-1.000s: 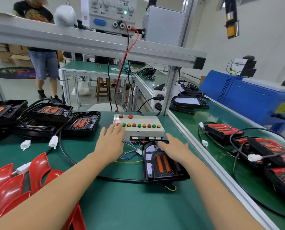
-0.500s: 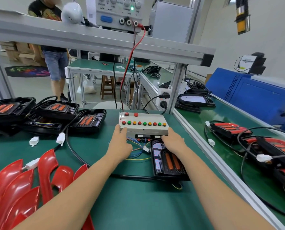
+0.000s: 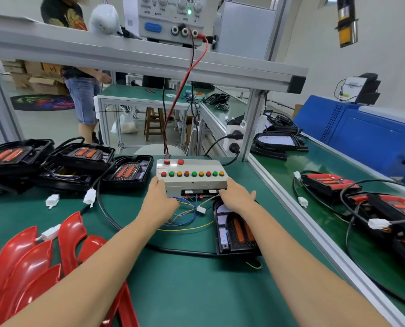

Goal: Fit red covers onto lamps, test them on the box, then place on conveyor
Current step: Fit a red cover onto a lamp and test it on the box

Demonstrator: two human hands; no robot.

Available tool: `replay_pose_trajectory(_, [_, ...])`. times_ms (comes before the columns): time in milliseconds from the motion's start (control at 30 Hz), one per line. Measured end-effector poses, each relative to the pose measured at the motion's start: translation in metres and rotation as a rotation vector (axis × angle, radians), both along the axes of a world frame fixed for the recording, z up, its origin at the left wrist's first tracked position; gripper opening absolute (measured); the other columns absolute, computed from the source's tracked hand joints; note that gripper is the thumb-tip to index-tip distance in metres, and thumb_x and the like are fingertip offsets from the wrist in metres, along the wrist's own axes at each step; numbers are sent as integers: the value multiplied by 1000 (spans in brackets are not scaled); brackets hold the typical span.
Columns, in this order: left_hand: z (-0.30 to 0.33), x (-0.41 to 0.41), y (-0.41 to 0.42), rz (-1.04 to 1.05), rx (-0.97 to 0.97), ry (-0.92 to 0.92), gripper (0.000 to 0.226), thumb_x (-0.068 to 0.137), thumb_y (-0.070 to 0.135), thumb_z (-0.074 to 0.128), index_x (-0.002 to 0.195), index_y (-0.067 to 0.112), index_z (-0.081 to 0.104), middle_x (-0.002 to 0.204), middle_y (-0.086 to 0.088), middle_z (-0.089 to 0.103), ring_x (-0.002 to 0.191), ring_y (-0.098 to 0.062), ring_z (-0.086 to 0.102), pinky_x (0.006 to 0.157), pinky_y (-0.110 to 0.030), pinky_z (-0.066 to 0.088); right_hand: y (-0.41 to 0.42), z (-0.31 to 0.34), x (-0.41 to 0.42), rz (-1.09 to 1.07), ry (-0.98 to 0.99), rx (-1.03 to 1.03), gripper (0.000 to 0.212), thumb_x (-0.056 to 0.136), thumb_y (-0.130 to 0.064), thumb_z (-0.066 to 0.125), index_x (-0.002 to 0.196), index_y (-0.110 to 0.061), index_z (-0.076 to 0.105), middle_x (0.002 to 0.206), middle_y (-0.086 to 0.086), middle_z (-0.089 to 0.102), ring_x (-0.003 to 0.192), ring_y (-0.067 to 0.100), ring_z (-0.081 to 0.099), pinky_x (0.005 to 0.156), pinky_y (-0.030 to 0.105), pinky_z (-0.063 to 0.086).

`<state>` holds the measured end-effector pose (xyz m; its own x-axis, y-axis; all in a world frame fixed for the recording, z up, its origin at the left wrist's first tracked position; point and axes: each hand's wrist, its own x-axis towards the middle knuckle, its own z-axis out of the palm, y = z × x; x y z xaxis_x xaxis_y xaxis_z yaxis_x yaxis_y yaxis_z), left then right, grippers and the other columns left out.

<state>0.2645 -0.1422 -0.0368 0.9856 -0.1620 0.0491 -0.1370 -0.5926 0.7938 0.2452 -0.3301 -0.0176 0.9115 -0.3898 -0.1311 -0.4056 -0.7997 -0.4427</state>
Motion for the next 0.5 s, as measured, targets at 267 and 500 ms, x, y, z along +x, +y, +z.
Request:
replay_pose_trajectory(267, [8,-4,11,-60,372,-103,58,81,12,59,134,2,39,151,-9,24,132,-27,32,108,-41,31,1,2,-18,64,-12,-152,54,97,-14,39,148,-12,22,147,6,39,138,26,31,116,60,4])
replay_pose_trajectory(500, [38,-29,64,-71,626,-341,48,83,18,60,130,24,55,135,2,50,126,-22,43,103,-35,36,-19,0,-87,-54,-3,-321,74,96,-51,42,154,-16,11,156,8,27,141,28,30,115,50,22])
